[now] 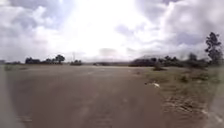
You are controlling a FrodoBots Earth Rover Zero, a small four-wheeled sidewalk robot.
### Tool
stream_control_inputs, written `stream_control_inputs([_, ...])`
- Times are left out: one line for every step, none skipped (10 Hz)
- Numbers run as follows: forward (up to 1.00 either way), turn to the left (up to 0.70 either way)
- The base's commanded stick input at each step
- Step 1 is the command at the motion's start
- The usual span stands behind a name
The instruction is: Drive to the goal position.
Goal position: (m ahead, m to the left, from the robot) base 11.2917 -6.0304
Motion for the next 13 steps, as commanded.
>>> stream_control_inputs([1.0, 0.0])
stream_control_inputs([1.0, 0.0])
stream_control_inputs([1.0, 0.0])
stream_control_inputs([1.0, 0.0])
stream_control_inputs([1.0, 0.0])
stream_control_inputs([1.0, 0.0])
stream_control_inputs([1.0, 0.0])
stream_control_inputs([1.0, 0.0])
stream_control_inputs([1.0, 0.0])
stream_control_inputs([1.0, 0.0])
stream_control_inputs([1.0, 0.0])
stream_control_inputs([1.0, 0.0])
stream_control_inputs([1.0, 0.0])
